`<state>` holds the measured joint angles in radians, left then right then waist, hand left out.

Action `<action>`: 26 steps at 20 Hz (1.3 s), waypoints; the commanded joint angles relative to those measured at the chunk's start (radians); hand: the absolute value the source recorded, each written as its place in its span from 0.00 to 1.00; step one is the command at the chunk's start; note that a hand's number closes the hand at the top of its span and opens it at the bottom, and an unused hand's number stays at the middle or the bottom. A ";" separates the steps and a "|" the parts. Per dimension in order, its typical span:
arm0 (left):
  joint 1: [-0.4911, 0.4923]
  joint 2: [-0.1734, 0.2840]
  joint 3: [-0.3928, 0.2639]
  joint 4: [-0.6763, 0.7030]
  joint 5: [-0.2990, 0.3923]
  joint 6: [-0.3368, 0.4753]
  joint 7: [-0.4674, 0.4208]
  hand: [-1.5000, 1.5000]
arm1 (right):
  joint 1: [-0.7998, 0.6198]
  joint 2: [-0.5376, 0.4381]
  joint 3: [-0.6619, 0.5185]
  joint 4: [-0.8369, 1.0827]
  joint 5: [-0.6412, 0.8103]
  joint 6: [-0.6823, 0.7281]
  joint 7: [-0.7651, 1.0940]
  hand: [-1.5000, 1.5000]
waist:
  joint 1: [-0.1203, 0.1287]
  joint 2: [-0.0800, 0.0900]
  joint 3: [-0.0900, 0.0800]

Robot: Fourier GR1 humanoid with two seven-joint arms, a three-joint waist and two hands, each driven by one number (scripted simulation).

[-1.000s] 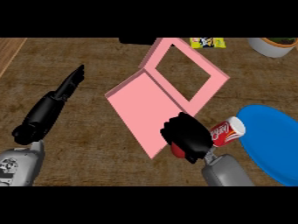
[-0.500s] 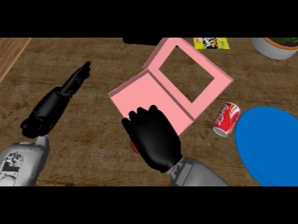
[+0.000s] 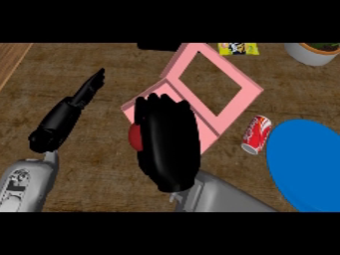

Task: Pick the tomato from the plate and place it in the cardboard box

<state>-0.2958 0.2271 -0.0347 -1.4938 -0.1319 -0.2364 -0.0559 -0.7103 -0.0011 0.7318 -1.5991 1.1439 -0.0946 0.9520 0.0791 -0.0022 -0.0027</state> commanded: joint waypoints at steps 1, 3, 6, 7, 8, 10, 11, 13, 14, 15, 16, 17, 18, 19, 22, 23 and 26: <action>0.056 0.008 -0.001 -0.014 -0.006 -0.002 -0.031 0.50 | -0.196 0.001 -0.030 0.056 -0.060 -0.037 0.246 1.00 | 0.003 0.001 0.000; 0.030 0.023 0.022 -0.011 0.015 -0.019 -0.027 0.50 | -0.250 0.001 -0.049 0.137 -0.087 -0.069 0.282 1.00 | -0.011 0.005 0.000; 0.039 0.005 0.013 0.008 -0.027 0.024 -0.043 0.50 | -0.312 0.001 -0.053 0.253 -0.120 -0.078 0.279 1.00 | -0.031 0.007 0.001; -0.007 -0.002 0.022 -0.011 0.000 0.013 0.022 0.50 | -0.390 0.001 -0.112 0.288 -0.118 -0.016 0.261 1.00 | -0.034 0.005 0.001; 0.050 0.017 0.017 -0.075 0.002 -0.002 0.013 0.50 | -0.345 0.001 -0.140 0.336 -0.122 0.005 0.194 1.00 | -0.039 0.003 0.002; 0.049 0.028 0.045 -0.024 0.006 -0.002 -0.036 0.50 | -0.385 0.001 -0.162 0.386 -0.209 0.053 0.167 1.00 | -0.043 0.006 0.001; 0.018 0.003 0.028 -0.050 -0.018 0.033 0.013 0.50 | -0.321 0.001 -0.164 0.403 -0.209 0.050 0.136 1.00 | -0.055 0.005 0.002; 0.084 0.023 0.035 -0.030 -0.016 0.014 -0.059 0.50 | -0.324 0.001 -0.207 0.402 -0.318 0.163 0.134 1.00 | -0.053 0.004 0.001; 0.040 0.021 0.047 -0.033 0.000 0.011 0.000 0.50 | -0.299 0.001 -0.226 0.405 -0.340 0.188 0.112 1.00 | -0.066 0.003 0.002; 0.062 0.017 0.042 -0.071 0.003 0.012 0.011 0.50 | -0.314 0.001 -0.255 0.417 -0.372 0.202 0.108 1.00 | -0.060 0.002 0.003; 0.058 0.022 0.050 -0.029 -0.003 0.012 -0.028 0.50 | -0.266 0.001 -0.203 0.408 -0.388 0.183 0.116 1.00 | -0.065 0.003 0.002; 0.067 -0.008 0.023 -0.074 -0.016 0.031 0.016 0.50 | -0.251 0.001 -0.229 0.451 -0.370 0.175 0.057 1.00 | -0.067 0.003 0.003; 0.080 0.039 0.071 -0.056 0.019 -0.009 -0.020 0.50 | -0.265 -0.011 -0.265 0.461 -0.391 0.212 0.029 1.00 | -0.067 0.003 0.002; 0.035 0.035 0.074 -0.076 0.032 -0.011 0.053 0.50 | -0.246 -0.031 -0.286 0.422 -0.421 0.239 0.004 1.00 | -0.075 0.002 0.003; 0.034 -0.006 0.040 -0.030 -0.014 0.029 -0.002 0.50 | -0.260 -0.050 -0.293 0.475 -0.461 0.372 0.015 1.00 | -0.079 0.004 0.002; 0.057 0.023 0.068 -0.055 0.003 0.011 0.024 0.50 | -0.200 -0.032 -0.279 0.429 -0.456 0.369 0.059 1.00 | -0.080 0.000 0.003; 0.097 0.033 0.073 -0.081 0.024 -0.018 0.016 0.50 | -0.142 -0.047 -0.299 0.420 -0.528 0.416 -0.062 0.00 | -0.075 0.001 0.003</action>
<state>-0.2283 0.2487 0.0281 -1.5561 -0.1235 -0.2325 -0.0421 -0.9084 -0.0373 0.4526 -1.1712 0.6842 0.2290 0.9491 0.0042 -0.0007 -0.0001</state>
